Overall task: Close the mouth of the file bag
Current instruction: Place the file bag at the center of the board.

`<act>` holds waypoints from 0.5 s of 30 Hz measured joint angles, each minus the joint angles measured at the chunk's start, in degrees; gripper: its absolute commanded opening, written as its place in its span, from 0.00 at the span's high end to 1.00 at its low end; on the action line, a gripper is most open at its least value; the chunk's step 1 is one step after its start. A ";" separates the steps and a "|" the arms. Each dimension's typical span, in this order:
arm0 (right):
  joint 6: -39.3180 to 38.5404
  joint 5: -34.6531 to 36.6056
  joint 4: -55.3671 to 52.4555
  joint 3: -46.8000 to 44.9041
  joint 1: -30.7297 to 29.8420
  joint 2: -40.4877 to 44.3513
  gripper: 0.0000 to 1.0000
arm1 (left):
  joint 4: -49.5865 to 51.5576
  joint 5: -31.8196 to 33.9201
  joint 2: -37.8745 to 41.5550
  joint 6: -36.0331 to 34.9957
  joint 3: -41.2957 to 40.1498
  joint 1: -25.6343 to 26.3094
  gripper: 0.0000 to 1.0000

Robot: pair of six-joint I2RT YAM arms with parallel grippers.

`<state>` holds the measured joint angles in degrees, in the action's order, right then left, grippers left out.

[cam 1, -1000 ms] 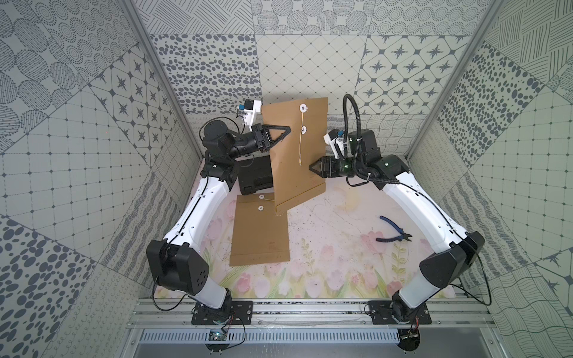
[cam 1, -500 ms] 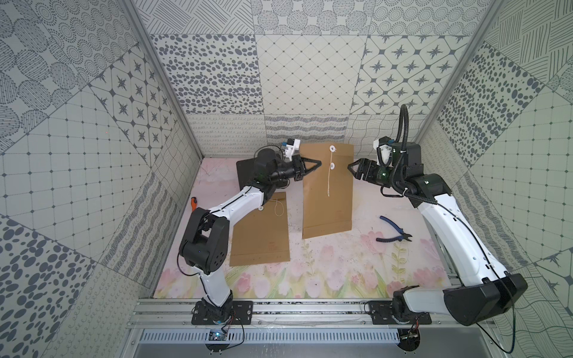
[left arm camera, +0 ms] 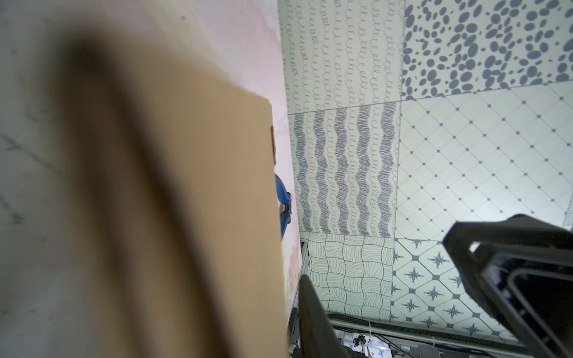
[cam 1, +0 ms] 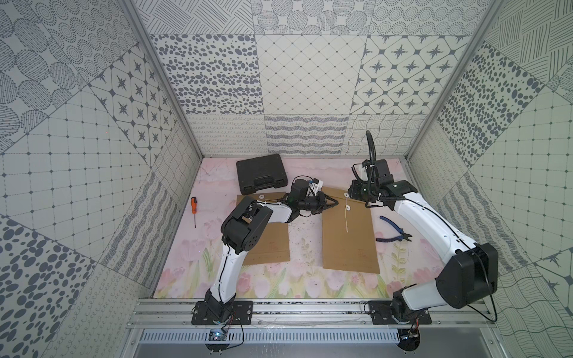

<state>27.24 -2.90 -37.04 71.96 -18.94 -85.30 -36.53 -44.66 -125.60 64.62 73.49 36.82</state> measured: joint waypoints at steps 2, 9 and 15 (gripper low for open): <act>0.28 0.72 1.01 -1.01 0.00 -2.27 0.85 | 2.36 0.31 -0.81 -1.66 0.00 -0.83 0.53; 0.44 1.29 3.41 -1.46 0.28 -8.37 0.89 | 15.39 1.33 1.27 -10.14 3.17 -6.01 0.35; 1.29 -1.40 4.83 -0.46 0.17 -14.19 1.00 | 30.14 4.87 7.54 -19.85 5.73 -9.25 0.31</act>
<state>28.53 -4.29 -32.21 71.50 -18.76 -99.48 -6.39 -39.79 -118.06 44.77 79.22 27.57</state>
